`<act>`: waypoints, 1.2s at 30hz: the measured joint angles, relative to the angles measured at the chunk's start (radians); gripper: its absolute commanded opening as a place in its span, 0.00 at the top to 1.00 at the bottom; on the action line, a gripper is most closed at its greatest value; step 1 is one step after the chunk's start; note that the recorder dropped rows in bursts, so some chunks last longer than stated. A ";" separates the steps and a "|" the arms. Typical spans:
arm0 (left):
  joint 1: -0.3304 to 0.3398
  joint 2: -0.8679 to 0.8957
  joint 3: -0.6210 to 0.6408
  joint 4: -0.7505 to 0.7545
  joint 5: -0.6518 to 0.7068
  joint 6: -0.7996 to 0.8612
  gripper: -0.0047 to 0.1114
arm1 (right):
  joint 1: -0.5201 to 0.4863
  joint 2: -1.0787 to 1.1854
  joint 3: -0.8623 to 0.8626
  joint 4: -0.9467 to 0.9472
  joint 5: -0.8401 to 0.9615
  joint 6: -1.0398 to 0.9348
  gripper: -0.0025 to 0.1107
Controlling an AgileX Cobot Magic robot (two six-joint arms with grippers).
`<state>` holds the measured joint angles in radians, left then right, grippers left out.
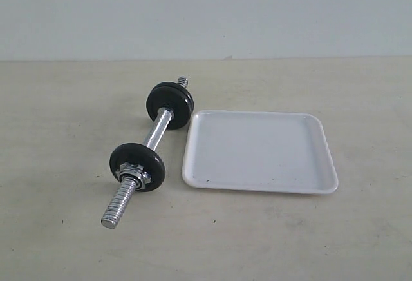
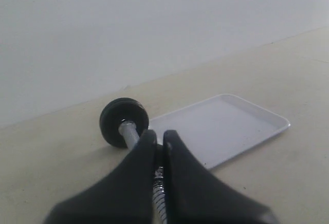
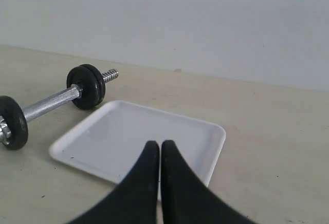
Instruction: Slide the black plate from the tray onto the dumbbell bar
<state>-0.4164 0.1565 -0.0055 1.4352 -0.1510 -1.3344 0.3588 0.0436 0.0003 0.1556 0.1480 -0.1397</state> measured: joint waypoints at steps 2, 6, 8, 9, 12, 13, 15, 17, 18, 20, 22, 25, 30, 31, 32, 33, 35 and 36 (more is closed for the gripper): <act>0.000 0.000 0.000 0.000 -0.018 0.000 0.92 | 0.000 0.000 0.000 0.000 0.008 0.021 0.98; 0.000 0.000 0.000 0.000 -0.026 0.000 0.92 | 0.000 0.000 0.000 0.011 0.021 0.121 0.98; 0.000 0.000 0.000 0.000 -0.033 0.000 0.92 | 0.000 0.000 0.000 0.032 0.026 0.168 0.98; 0.000 0.000 0.000 0.000 -0.037 0.000 0.92 | 0.000 0.000 0.000 0.038 0.026 0.183 0.98; 0.000 0.000 0.000 0.000 -0.039 0.000 0.92 | 0.000 0.000 0.000 0.043 0.028 0.197 0.98; 0.000 0.000 0.000 0.000 -0.041 0.000 0.92 | 0.000 0.000 0.000 0.041 0.030 0.192 0.98; 0.000 0.000 0.000 0.000 -0.041 0.000 0.92 | 0.000 0.000 0.000 0.041 0.037 0.168 0.98; 0.000 0.000 0.000 0.000 -0.041 0.000 0.92 | 0.000 0.000 0.000 0.041 0.048 0.140 0.98; 0.000 0.000 0.000 0.000 -0.041 0.000 0.92 | 0.000 0.000 0.000 0.038 0.053 0.140 0.98; 0.000 0.000 0.000 0.000 -0.041 0.000 0.92 | 0.000 0.000 0.000 0.038 0.055 0.124 0.98; 0.000 0.000 0.000 0.000 -0.041 0.000 0.92 | 0.000 0.000 0.000 0.038 0.055 0.114 0.98; 0.000 0.000 0.002 0.000 -0.041 0.000 0.92 | 0.000 0.000 0.000 0.041 0.055 0.107 0.98; 0.000 0.000 0.002 0.000 -0.041 0.000 0.92 | 0.000 0.000 0.000 0.076 0.053 0.125 0.98; 0.000 0.000 0.002 0.000 -0.041 0.000 0.92 | 0.000 0.000 0.000 0.079 0.053 0.125 0.98; 0.000 0.000 0.002 0.000 -0.041 0.000 0.92 | 0.000 0.000 0.000 0.087 0.053 0.131 0.98; 0.000 0.000 0.002 0.000 -0.041 0.000 0.92 | 0.000 0.000 0.000 0.098 0.051 0.145 0.98; 0.000 0.000 0.002 0.000 -0.041 0.000 0.92 | 0.000 0.000 0.000 0.121 0.051 0.165 0.98; 0.000 0.000 0.002 0.000 -0.041 0.000 0.92 | 0.000 0.000 0.000 0.125 0.051 0.171 0.98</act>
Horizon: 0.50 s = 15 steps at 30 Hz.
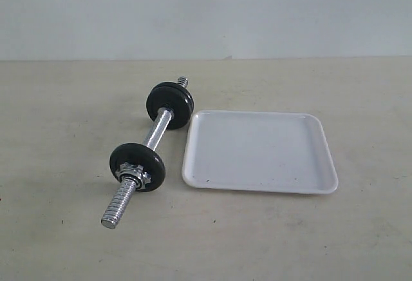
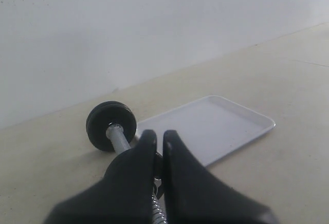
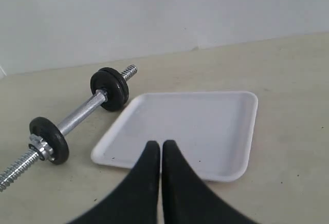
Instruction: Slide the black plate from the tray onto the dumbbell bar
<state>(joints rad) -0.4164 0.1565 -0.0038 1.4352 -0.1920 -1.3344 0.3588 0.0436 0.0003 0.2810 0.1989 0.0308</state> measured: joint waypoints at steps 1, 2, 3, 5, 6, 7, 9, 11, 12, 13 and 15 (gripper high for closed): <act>0.000 0.000 0.000 0.000 0.000 0.000 0.92 | 0.000 0.000 0.000 0.006 -0.002 0.003 0.98; 0.000 0.000 0.000 0.000 0.000 0.000 0.92 | 0.000 0.000 0.000 0.011 -0.002 0.005 0.98; 0.000 0.000 0.000 0.000 0.000 0.000 0.92 | 0.000 0.000 0.000 0.013 -0.002 0.006 0.98; 0.000 0.000 0.000 -0.007 0.000 0.000 0.92 | 0.000 0.000 0.000 0.013 -0.002 0.006 0.98; 0.000 0.000 0.000 -0.019 0.000 0.000 0.92 | 0.000 0.000 0.000 0.013 -0.002 0.006 0.98; 0.000 0.000 0.000 -0.044 0.000 0.000 0.92 | 0.000 0.000 0.000 0.013 -0.002 0.006 0.98; 0.000 0.000 0.000 -0.126 0.000 0.000 0.92 | 0.000 0.000 0.000 0.013 -0.002 0.006 0.98; 0.000 0.000 0.000 -0.248 0.000 0.000 0.92 | 0.000 0.000 0.000 0.013 -0.002 0.008 0.98; 0.000 0.000 0.000 -0.316 0.000 0.000 0.92 | 0.000 0.000 0.000 0.013 -0.002 0.008 0.98; 0.000 0.000 0.000 -0.369 0.000 0.003 0.92 | 0.000 0.000 0.000 0.013 -0.002 0.008 0.98; 0.000 0.000 0.000 -0.480 0.002 0.054 0.92 | 0.000 0.000 0.000 0.013 -0.002 0.008 0.98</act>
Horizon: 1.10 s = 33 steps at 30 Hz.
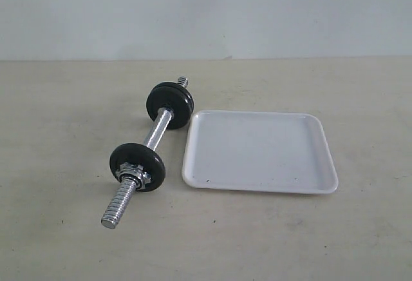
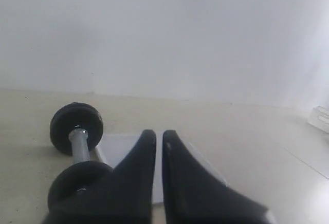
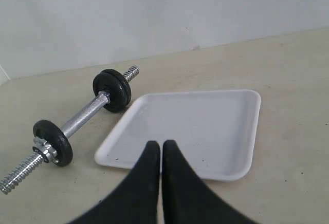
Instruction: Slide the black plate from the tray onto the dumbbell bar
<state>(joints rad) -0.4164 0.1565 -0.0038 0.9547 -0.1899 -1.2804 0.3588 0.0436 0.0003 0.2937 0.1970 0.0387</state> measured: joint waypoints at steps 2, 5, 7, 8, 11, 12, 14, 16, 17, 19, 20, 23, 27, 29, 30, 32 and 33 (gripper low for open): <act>0.000 0.000 0.000 -0.087 0.005 0.098 0.92 | 0.000 0.000 0.000 0.000 0.000 0.000 0.98; 0.000 0.000 0.000 -0.237 0.043 0.275 0.92 | 0.000 0.000 0.000 0.000 0.000 0.000 0.98; 0.000 0.000 0.000 -0.356 0.099 0.434 0.92 | 0.000 0.000 0.000 0.000 0.000 0.000 0.98; 0.000 0.000 0.000 -0.451 0.147 0.566 0.92 | 0.000 0.000 0.000 0.000 0.000 0.000 0.98; 0.000 0.000 0.000 -0.707 0.268 0.942 0.92 | 0.000 0.000 0.000 0.001 0.000 0.000 0.98; 0.000 0.000 0.000 -0.771 0.299 1.076 0.92 | 0.000 0.000 0.000 0.001 0.000 0.000 0.98; 0.000 0.000 0.000 -0.881 0.322 1.272 0.92 | 0.000 0.000 0.000 0.001 0.000 0.000 0.98; 0.000 0.000 0.000 -0.925 0.322 1.357 0.92 | 0.000 0.000 0.000 0.001 0.000 0.000 0.98; 0.000 0.000 0.000 -0.940 0.322 1.396 0.92 | 0.000 0.000 0.000 0.001 0.000 0.000 0.98; 0.000 0.000 0.000 -0.948 0.322 1.436 0.92 | 0.000 0.000 0.000 0.001 0.000 0.000 0.98; 0.000 0.000 0.000 -0.955 0.322 1.446 0.92 | 0.000 0.000 0.000 0.001 0.000 0.000 0.98; 0.000 0.000 0.000 -0.948 0.322 1.470 0.92 | 0.000 0.000 0.000 0.001 0.000 0.000 0.98; 0.000 0.000 0.000 -0.928 0.322 1.476 0.92 | 0.000 0.000 0.000 0.001 -0.005 0.000 0.98; 0.000 0.000 0.000 -0.911 0.326 1.478 0.92 | 0.000 0.000 0.000 0.003 -0.012 0.000 0.98; 0.000 0.000 0.000 -0.902 0.328 1.478 0.92 | 0.000 0.000 0.000 0.002 -0.014 0.000 0.98; 0.005 0.000 0.000 -0.883 0.334 1.480 0.92 | 0.000 0.000 0.000 0.002 -0.019 0.000 0.98; 0.018 0.000 0.000 -0.875 0.337 1.480 0.92 | 0.000 0.000 0.000 0.002 -0.019 0.000 0.98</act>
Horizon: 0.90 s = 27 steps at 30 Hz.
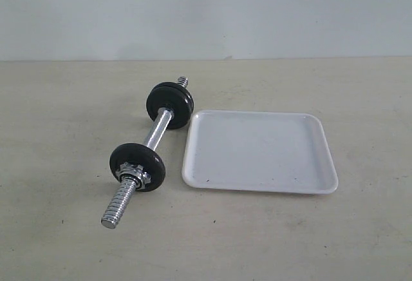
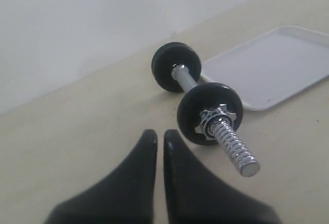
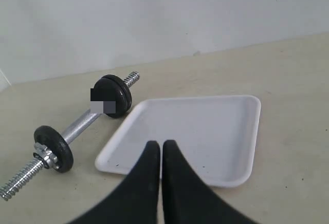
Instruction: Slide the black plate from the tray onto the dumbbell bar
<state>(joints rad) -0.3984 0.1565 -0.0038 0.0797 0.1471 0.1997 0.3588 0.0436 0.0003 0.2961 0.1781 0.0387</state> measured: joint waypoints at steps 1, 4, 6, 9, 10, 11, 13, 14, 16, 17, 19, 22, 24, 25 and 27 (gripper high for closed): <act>0.020 0.000 0.000 0.002 0.002 0.000 0.92 | 0.000 0.000 0.000 0.000 0.000 0.000 0.98; 0.097 0.000 0.000 0.002 0.002 -0.007 0.92 | 0.000 0.000 0.000 0.000 -0.002 0.000 0.98; 0.156 0.000 0.000 0.002 0.002 -0.014 0.92 | 0.000 0.000 0.000 0.000 -0.002 0.000 0.98; 0.236 0.000 0.000 0.002 0.002 -0.029 0.92 | 0.000 0.000 0.000 0.000 -0.002 0.000 0.98; 0.267 -0.001 0.000 0.002 0.002 -0.043 0.92 | 0.000 0.000 0.000 0.000 -0.002 0.000 0.98; 0.300 -0.004 0.000 0.002 0.002 -0.059 0.92 | 0.000 0.000 0.000 0.000 -0.002 0.000 0.98; 0.361 -0.025 0.000 0.002 0.004 -0.092 0.92 | 0.000 0.000 0.000 0.000 -0.002 0.000 0.98; 0.424 -0.058 0.000 0.002 0.015 -0.125 0.92 | 0.000 0.000 0.000 0.000 -0.002 0.000 0.98; 0.487 -0.121 0.000 -0.001 0.050 -0.144 0.92 | 0.000 0.000 0.000 0.000 -0.004 0.000 0.98; 0.499 -0.134 0.000 -0.005 0.063 -0.149 0.92 | 0.000 0.000 0.000 0.000 -0.004 0.000 0.98; 0.524 -0.148 0.000 -0.025 0.100 -0.154 0.92 | 0.000 0.000 0.000 0.000 -0.004 0.000 0.98; 0.527 -0.153 0.000 -0.052 0.126 -0.154 0.92 | 0.000 0.000 0.000 0.000 -0.005 0.000 0.98; 0.527 -0.153 0.000 -0.059 0.133 -0.156 0.92 | 0.000 0.000 0.000 0.000 -0.005 0.000 0.98; 0.527 -0.153 0.000 -0.060 0.133 -0.156 0.92 | 0.000 0.000 0.000 0.000 -0.005 0.000 0.98; 0.527 -0.153 0.000 -0.062 0.133 -0.159 0.92 | 0.000 0.000 0.000 0.000 -0.005 0.000 0.98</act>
<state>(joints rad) 0.1285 0.0039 -0.0038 0.0179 0.2805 0.0406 0.3588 0.0436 0.0003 0.2961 0.1731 0.0387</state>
